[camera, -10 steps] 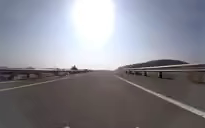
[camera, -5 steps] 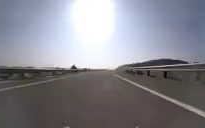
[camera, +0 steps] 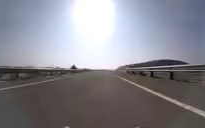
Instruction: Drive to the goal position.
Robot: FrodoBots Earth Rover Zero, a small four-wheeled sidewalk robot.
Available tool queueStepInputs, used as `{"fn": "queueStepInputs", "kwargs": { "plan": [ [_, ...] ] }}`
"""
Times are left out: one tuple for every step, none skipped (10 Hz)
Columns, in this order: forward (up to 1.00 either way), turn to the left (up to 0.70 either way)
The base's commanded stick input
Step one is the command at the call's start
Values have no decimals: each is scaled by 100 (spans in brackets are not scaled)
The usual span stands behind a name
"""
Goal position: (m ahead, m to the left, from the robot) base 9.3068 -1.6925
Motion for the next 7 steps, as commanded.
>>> {"fn": "queueStepInputs", "kwargs": {
  "plan": [
    [100,0],
    [100,0],
    [100,0],
    [100,0],
    [100,0],
    [100,-1],
    [100,-10]
  ]
}}
